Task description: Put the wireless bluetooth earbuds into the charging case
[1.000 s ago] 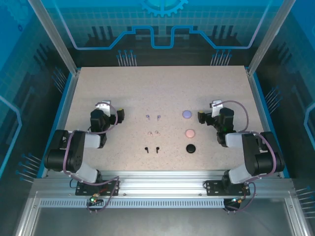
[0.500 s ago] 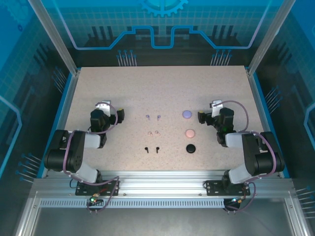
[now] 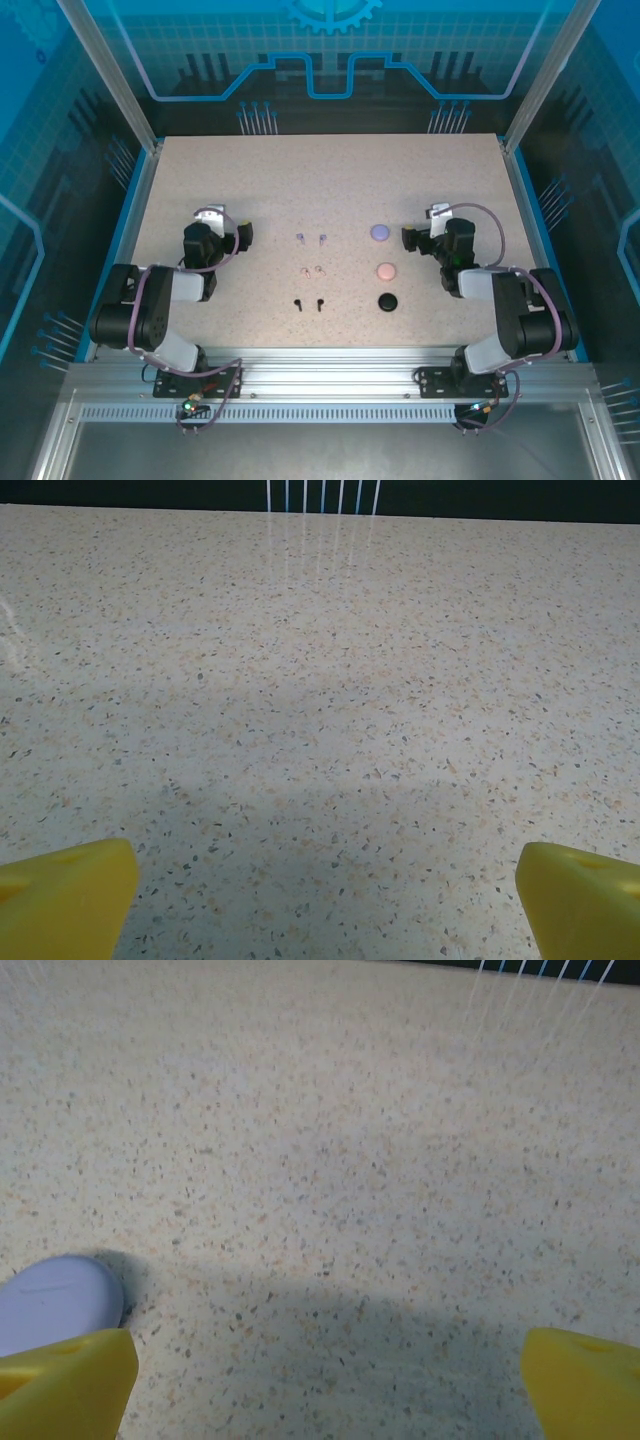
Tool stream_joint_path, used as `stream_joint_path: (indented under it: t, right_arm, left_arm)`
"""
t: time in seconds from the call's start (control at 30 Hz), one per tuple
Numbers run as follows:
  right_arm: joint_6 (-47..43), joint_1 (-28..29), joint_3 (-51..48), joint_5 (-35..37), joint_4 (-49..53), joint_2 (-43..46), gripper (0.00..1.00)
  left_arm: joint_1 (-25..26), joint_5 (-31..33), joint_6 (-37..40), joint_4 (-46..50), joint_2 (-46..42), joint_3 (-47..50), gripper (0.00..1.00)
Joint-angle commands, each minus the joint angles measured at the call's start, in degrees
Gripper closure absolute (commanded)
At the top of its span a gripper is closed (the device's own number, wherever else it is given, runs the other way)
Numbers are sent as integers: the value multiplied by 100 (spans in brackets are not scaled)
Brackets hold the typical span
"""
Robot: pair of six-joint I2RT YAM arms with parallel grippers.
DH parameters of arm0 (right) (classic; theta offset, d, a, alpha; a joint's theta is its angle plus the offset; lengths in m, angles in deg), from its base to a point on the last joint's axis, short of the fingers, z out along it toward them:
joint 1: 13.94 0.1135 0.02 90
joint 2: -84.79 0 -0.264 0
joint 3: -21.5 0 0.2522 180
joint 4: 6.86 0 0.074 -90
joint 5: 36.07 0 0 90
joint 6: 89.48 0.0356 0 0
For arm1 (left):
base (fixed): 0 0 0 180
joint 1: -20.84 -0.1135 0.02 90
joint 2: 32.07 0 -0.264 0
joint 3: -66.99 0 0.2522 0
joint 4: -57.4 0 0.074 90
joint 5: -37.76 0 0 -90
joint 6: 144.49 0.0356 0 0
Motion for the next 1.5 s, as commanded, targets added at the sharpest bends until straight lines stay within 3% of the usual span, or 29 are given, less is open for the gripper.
stream_joint_path:
  t: [0.0,0.23,0.33,0.37,0.47,0.6,0.77,0.93,1.17,1.47]
  right_arm:
    - [38,-40,633,119,1145,451,0]
    - [1223,-50,1580,179,3259,984,0]
    - [2622,-145,2365,1083,4921,1021,0]
    - [2744,-212,2698,1032,5317,940,0]
    - [2516,-232,2900,590,5534,811,0]
    - [2388,-98,3103,517,5984,755,0]
    - [2231,516,3412,816,6824,804,0]
    - [2325,1050,3667,530,7543,963,0]
    - [2603,1987,4044,371,8187,735,2]
    - [2312,1991,4963,106,8667,-424,4]
  left_arm:
    - [-42,-21,-143,204,-317,-98,1]
    - [-30,23,-137,1891,-1103,-755,1]
    - [-31,22,-255,2274,-1390,-1008,1]
    - [-21,-4,-329,2520,-1465,-1157,1]
    - [18,-17,-576,3446,-1651,-1661,1]
    - [183,101,-742,4447,-1856,-2181,1]
    - [356,33,-908,5390,-2005,-2623,1]
    - [696,-48,-1104,6211,-1977,-3115,1]
    - [1378,138,-1745,6515,-1884,-3348,1]
    - [1861,-88,-2574,6383,-1618,-3364,1]
